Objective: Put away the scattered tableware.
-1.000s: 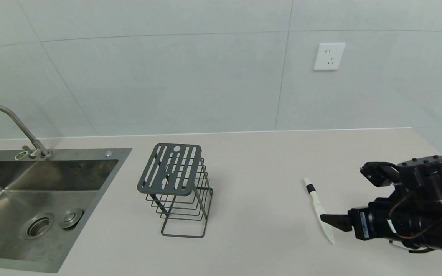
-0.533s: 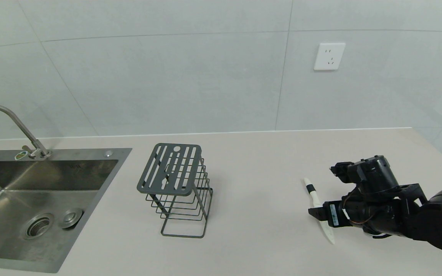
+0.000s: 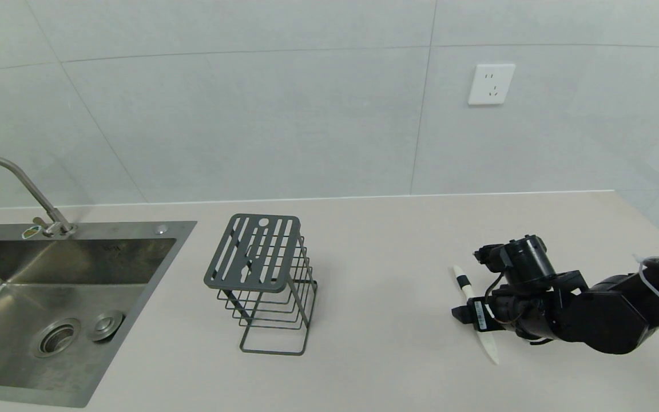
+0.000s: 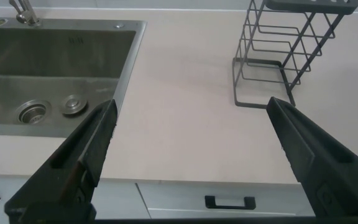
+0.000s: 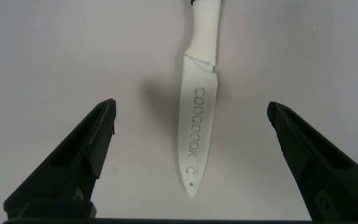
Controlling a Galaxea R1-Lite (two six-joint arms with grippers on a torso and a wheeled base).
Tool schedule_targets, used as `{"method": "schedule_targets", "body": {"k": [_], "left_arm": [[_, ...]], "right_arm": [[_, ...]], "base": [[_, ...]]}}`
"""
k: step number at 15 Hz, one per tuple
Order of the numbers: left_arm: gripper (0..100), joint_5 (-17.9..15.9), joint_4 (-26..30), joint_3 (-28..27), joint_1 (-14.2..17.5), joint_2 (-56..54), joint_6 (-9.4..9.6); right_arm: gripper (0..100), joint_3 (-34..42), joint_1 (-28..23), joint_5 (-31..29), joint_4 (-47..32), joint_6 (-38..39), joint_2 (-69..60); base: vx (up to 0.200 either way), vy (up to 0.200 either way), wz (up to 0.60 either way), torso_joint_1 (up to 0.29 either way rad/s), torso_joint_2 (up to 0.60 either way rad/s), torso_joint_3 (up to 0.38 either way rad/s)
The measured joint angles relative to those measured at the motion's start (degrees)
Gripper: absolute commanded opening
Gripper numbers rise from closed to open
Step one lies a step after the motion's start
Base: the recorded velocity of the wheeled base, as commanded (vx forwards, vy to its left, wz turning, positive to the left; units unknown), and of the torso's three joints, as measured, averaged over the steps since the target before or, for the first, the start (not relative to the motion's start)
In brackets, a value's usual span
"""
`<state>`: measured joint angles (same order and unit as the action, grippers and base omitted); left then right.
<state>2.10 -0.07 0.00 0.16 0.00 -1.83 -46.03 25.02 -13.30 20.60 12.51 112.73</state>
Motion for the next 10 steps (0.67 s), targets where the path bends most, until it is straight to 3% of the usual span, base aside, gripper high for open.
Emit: {"method": "schedule_targets", "body": {"k": [6,10], "left_arm": [[100,0.00,0.00,0.00,0.00,0.00,0.00],[100,0.00,0.00,0.00,0.00,0.00,0.00]], "right_arm": [[100,-0.99,-2.01,0.50,-0.02,-2.63,2.10],[100,-0.99,-2.26,1.78,4.38,-6.06,2.96]], "base": [[0.000,0.000,0.00,0.000,0.00,0.000],[0.000,0.000,0.00,0.000,0.00,0.000]]}}
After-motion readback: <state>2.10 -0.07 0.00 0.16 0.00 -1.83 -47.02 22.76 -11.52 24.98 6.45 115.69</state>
